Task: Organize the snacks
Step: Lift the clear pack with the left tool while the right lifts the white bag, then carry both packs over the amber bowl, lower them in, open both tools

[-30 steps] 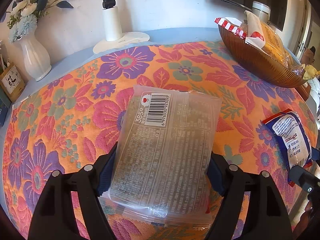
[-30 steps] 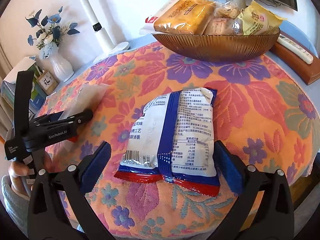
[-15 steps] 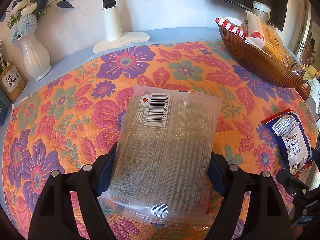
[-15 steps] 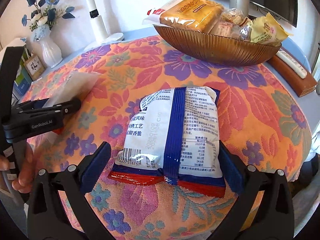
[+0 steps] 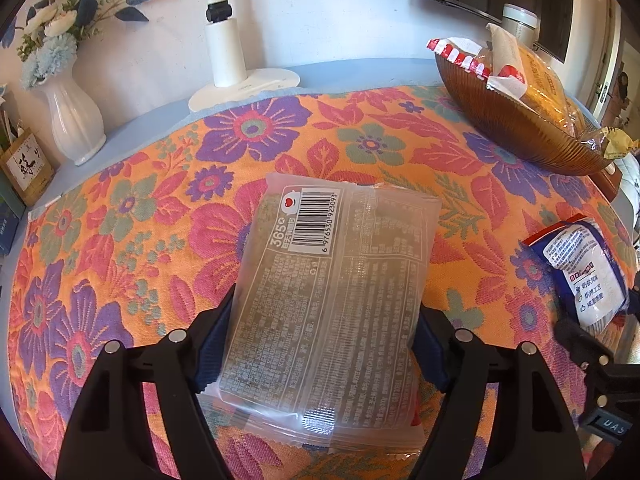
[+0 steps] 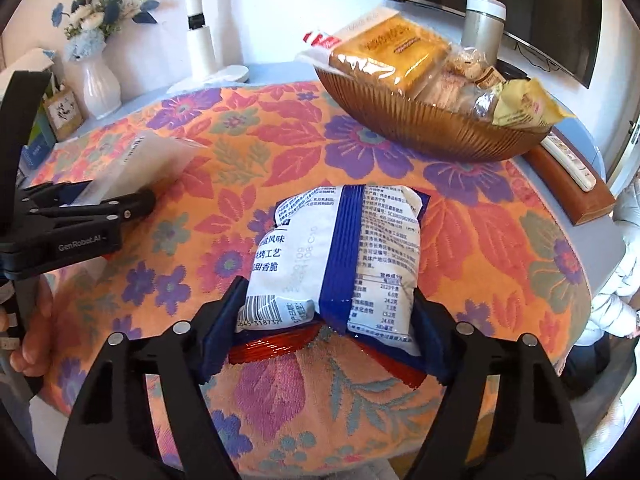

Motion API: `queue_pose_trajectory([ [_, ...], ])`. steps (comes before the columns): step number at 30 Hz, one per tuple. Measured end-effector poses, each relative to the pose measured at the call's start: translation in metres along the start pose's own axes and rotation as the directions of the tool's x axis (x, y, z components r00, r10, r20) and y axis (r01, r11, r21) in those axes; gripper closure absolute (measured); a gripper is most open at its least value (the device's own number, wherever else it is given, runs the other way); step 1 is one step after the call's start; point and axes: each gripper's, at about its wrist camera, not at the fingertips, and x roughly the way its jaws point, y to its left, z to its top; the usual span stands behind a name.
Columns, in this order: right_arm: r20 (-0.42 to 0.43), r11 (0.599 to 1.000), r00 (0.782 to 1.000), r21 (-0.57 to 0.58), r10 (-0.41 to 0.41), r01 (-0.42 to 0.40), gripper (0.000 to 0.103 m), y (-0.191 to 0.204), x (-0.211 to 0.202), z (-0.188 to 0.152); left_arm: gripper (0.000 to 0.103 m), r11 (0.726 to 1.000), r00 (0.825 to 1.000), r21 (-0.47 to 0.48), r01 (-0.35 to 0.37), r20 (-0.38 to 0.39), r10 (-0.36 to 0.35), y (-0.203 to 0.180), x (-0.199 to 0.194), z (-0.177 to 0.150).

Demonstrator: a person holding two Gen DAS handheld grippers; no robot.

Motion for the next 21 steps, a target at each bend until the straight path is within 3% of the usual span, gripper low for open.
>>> queue_pose_trajectory([
  [5, 0.015, 0.984, 0.986, 0.054, 0.168, -0.169, 0.027, -0.019, -0.019, 0.007, 0.030, 0.997, 0.996, -0.015, 0.079, 0.048, -0.078, 0.001, -0.020, 0.006],
  [6, 0.022, 0.978, 0.980, 0.062, 0.198, -0.199, 0.027, -0.023, -0.024, 0.010, 0.030, 0.992, 0.991, -0.030, 0.121, 0.061, -0.119, 0.002, -0.028, 0.013],
  [10, 0.086, 0.952, 0.956, 0.096, 0.282, -0.289, 0.027, -0.040, -0.048, 0.027, 0.030, 0.984, 0.975, 0.003, 0.178, 0.136, -0.177, -0.006, -0.058, 0.049],
  [16, 0.259, 0.938, 0.923, 0.123, 0.284, -0.323, 0.027, -0.077, -0.089, 0.075, 0.030, 0.959, 0.939, 0.087, 0.269, 0.198, -0.281, -0.039, -0.083, 0.126],
  [21, 0.334, 0.941, 0.927, 0.223, 0.170, -0.253, 0.027, -0.124, -0.086, 0.122, 0.030, 0.914, 0.905, 0.142, 0.380, 0.149, -0.400, -0.085, -0.061, 0.208],
])
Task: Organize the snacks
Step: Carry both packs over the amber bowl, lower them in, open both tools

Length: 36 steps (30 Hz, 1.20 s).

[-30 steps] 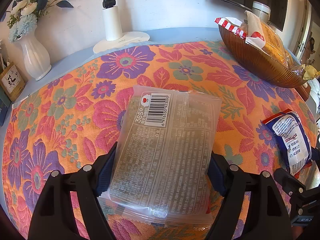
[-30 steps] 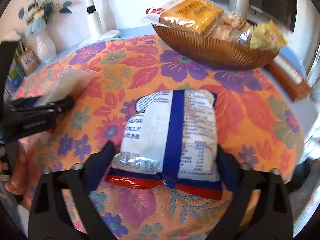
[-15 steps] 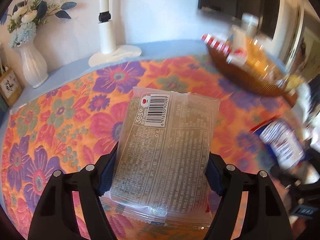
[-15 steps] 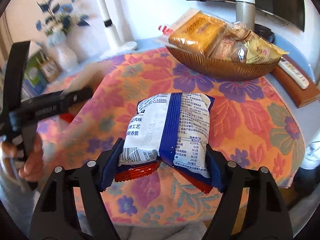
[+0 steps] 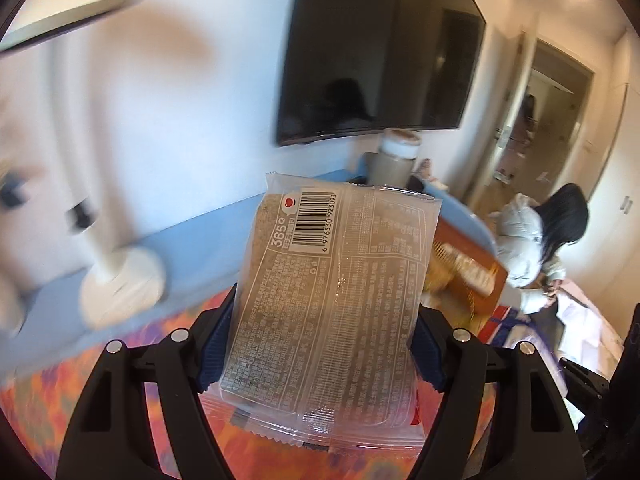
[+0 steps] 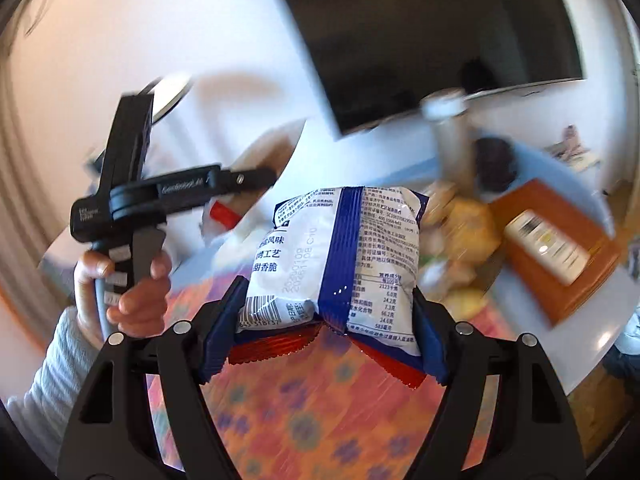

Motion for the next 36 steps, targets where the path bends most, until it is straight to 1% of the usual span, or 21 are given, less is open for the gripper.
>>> queue_pose_trajectory([
  [2, 0.011, 0.999, 0.999, 0.030, -0.045, 0.044, 0.026, -0.015, 0.011, 0.018, 0.030, 0.996, 0.995, -0.023, 0.083, -0.045, -0.084, -0.005, 0.031, 0.031],
  [6, 0.009, 0.993, 0.995, 0.064, -0.100, 0.099, 0.026, -0.043, 0.030, 0.039, 0.030, 0.985, 0.980, -0.020, 0.172, -0.096, -0.173, -0.011, 0.080, 0.068],
  [7, 0.005, 0.992, 0.994, 0.068, -0.108, 0.107, 0.026, -0.045, 0.034, 0.040, 0.030, 0.983, 0.978, -0.013, 0.183, -0.104, -0.183, -0.013, 0.091, 0.074],
  [9, -0.008, 0.991, 0.994, 0.080, -0.110, 0.111, 0.025, -0.051, 0.044, 0.043, 0.030, 0.982, 0.975, 0.012, 0.189, -0.117, -0.186, -0.017, 0.113, 0.084],
  [10, -0.021, 0.990, 0.994, 0.084, -0.108, 0.109, 0.023, -0.055, 0.048, 0.044, 0.030, 0.982, 0.975, 0.023, 0.189, -0.126, -0.185, -0.018, 0.122, 0.087],
  [12, -0.031, 0.989, 0.994, 0.094, -0.108, 0.110, 0.022, -0.062, 0.056, 0.045, 0.029, 0.981, 0.971, 0.047, 0.190, -0.157, -0.181, -0.020, 0.143, 0.091],
  [13, -0.034, 0.989, 0.993, 0.097, -0.111, 0.114, 0.021, -0.064, 0.056, 0.043, 0.026, 0.981, 0.970, 0.057, 0.183, -0.173, -0.171, -0.022, 0.150, 0.091],
  [14, -0.033, 0.988, 0.993, 0.096, -0.115, 0.118, 0.021, -0.066, 0.056, 0.042, 0.023, 0.985, 0.973, 0.065, 0.159, -0.182, -0.145, -0.023, 0.158, 0.091],
  [15, -0.033, 0.988, 0.992, 0.093, -0.118, 0.121, 0.021, -0.067, 0.056, 0.041, 0.016, 0.988, 0.975, 0.061, 0.143, -0.179, -0.130, -0.021, 0.160, 0.090],
  [16, -0.034, 0.988, 0.992, 0.092, -0.119, 0.122, 0.021, -0.069, 0.055, 0.040, 0.016, 0.988, 0.975, 0.051, 0.143, -0.176, -0.132, -0.017, 0.161, 0.090],
  [19, -0.035, 0.988, 0.993, 0.099, -0.116, 0.119, 0.021, -0.069, 0.050, 0.036, 0.016, 0.986, 0.973, 0.012, 0.167, -0.161, -0.163, -0.004, 0.151, 0.087],
  [22, -0.026, 0.989, 0.993, 0.092, -0.114, 0.116, 0.021, -0.062, 0.041, 0.032, 0.016, 0.986, 0.977, -0.012, 0.164, -0.133, -0.164, 0.010, 0.130, 0.081],
  [26, -0.008, 0.991, 0.993, 0.070, -0.115, 0.115, 0.015, -0.046, 0.025, 0.025, 0.016, 0.990, 0.984, -0.022, 0.140, -0.107, -0.141, 0.019, 0.096, 0.068],
  [30, -0.020, 0.996, 0.997, 0.051, -0.072, 0.073, 0.014, -0.024, 0.018, 0.016, 0.015, 0.993, 0.990, -0.014, 0.118, -0.076, -0.119, 0.024, 0.056, 0.054],
  [34, -0.047, 1.000, 0.999, -0.002, -0.013, 0.013, 0.013, 0.011, 0.020, 0.004, 0.013, 0.996, 0.996, -0.006, 0.087, -0.021, -0.087, 0.034, 0.000, 0.026],
  [35, -0.054, 1.000, 0.999, -0.015, 0.001, -0.002, 0.013, 0.019, 0.021, 0.000, 0.013, 0.996, 0.996, -0.004, 0.084, -0.013, -0.084, 0.036, -0.008, 0.022],
  [36, -0.065, 0.999, 0.998, -0.034, 0.019, -0.021, 0.013, 0.032, 0.024, -0.005, 0.013, 0.997, 0.997, -0.002, 0.073, 0.004, -0.073, 0.039, -0.025, 0.011],
])
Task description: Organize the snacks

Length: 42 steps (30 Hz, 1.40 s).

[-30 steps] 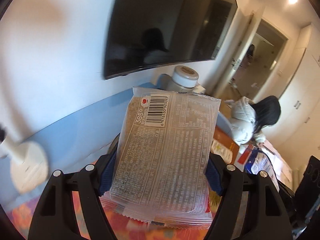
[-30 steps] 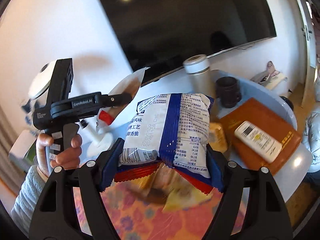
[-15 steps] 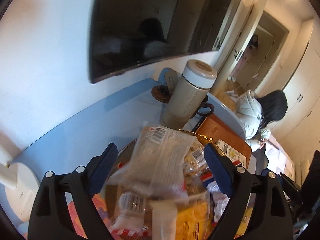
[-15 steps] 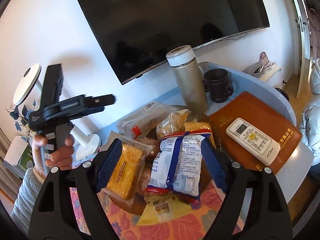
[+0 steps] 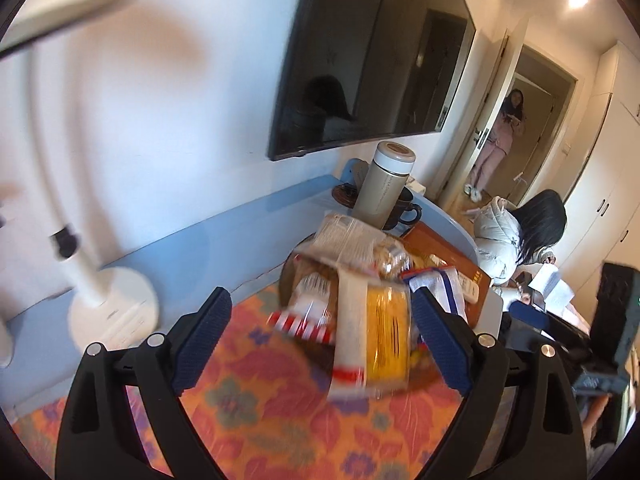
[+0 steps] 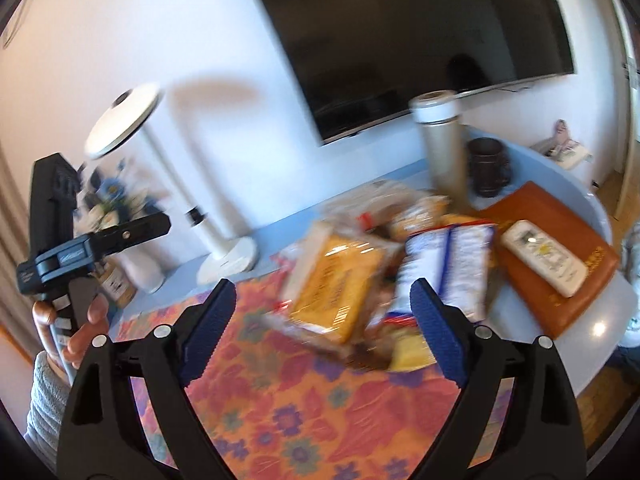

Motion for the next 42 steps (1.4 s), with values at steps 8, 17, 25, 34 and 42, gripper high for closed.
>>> queue_pose_trajectory([
  [8, -0.086, 0.986, 0.994, -0.142, 0.070, -0.082, 0.009, 0.080, 0.042, -0.035, 0.011, 0.986, 0.984, -0.073, -0.152, 0.087, 0.159, 0.026, -0.096, -0.066],
  [17, -0.087, 0.931, 0.995, -0.365, -0.038, 0.004, 0.005, 0.143, 0.108, -0.096, 0.011, 0.849, 0.899, -0.347, -0.399, 0.033, 0.437, 0.082, -0.130, -0.177],
  [25, -0.087, 0.917, 0.986, -0.387, -0.143, 0.098, 0.004, 0.134, 0.142, -0.126, 0.010, 0.735, 0.804, -0.370, -0.569, -0.060, 0.592, 0.099, -0.082, -0.239],
  [34, -0.102, 0.923, 0.984, -0.373, -0.144, 0.096, 0.003, 0.129, 0.147, -0.128, 0.005, 0.677, 0.765, -0.402, -0.616, -0.099, 0.637, 0.112, -0.074, -0.251],
  [42, -0.103, 0.909, 0.982, -0.403, -0.161, 0.106, 0.003, 0.136, 0.150, -0.132, 0.005, 0.661, 0.730, -0.350, -0.664, -0.113, 0.674, 0.105, -0.067, -0.248],
])
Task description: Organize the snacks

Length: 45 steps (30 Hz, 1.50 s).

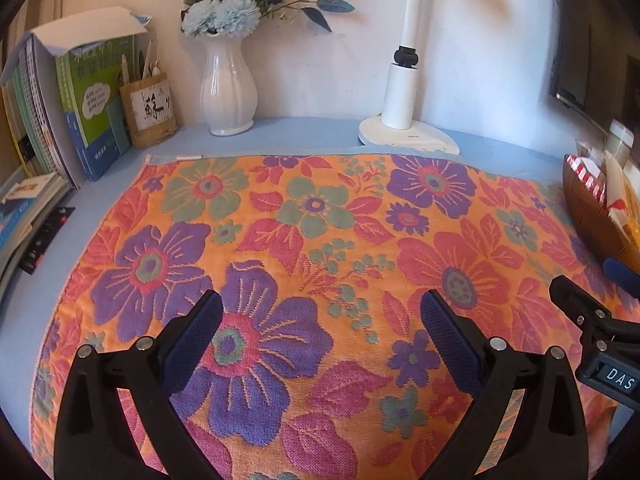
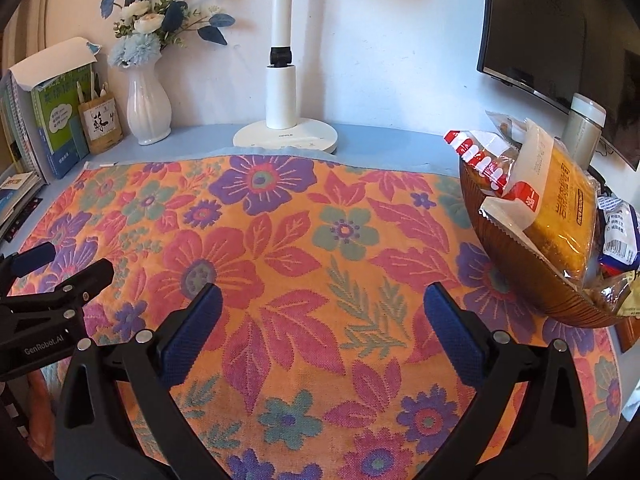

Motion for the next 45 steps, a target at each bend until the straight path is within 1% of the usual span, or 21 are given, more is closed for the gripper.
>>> queue_pose_trajectory([
  [3, -0.008, 1.000, 1.000, 0.003, 0.002, -0.002, 0.003, -0.001, 0.002, 0.000, 0.005, 1.000, 1.000, 0.012, -0.005, -0.003, 0.005, -0.002, 0.000, 0.000],
  [6, -0.015, 1.000, 1.000, 0.008, 0.002, -0.002, 0.003, -0.002, 0.004, 0.000, 0.005, 1.000, 1.000, 0.004, 0.004, -0.010, -0.004, 0.000, 0.001, 0.001],
  [9, -0.021, 1.000, 1.000, 0.012, -0.003, 0.003, 0.003, -0.002, 0.004, 0.000, 0.005, 1.000, 1.000, -0.006, -0.001, -0.012, 0.001, 0.002, 0.002, 0.001],
  [15, -0.030, 1.000, 1.000, 0.017, -0.007, 0.007, 0.003, -0.003, 0.006, 0.000, 0.005, 1.000, 1.000, 0.004, -0.007, -0.011, 0.007, -0.001, 0.001, 0.000],
  [18, -0.027, 1.000, 1.000, 0.006, 0.000, 0.000, 0.003, -0.001, 0.005, 0.000, 0.005, 1.000, 1.000, -0.005, -0.004, -0.014, 0.004, 0.001, 0.002, 0.000],
  [23, -0.029, 1.000, 1.000, -0.017, -0.013, 0.013, 0.003, 0.003, 0.005, -0.001, 0.005, 1.000, 1.000, -0.007, -0.004, -0.012, 0.004, 0.002, 0.002, 0.000],
  [30, -0.082, 0.999, 0.996, -0.013, -0.042, 0.041, 0.003, 0.001, 0.014, 0.000, 0.005, 1.000, 1.000, -0.012, -0.004, -0.019, 0.004, 0.003, 0.003, 0.000],
  [45, -0.075, 0.999, 0.996, -0.020, -0.042, 0.041, 0.003, 0.003, 0.013, 0.000, 0.005, 1.000, 1.000, -0.016, -0.003, -0.020, 0.002, 0.003, 0.003, 0.000],
])
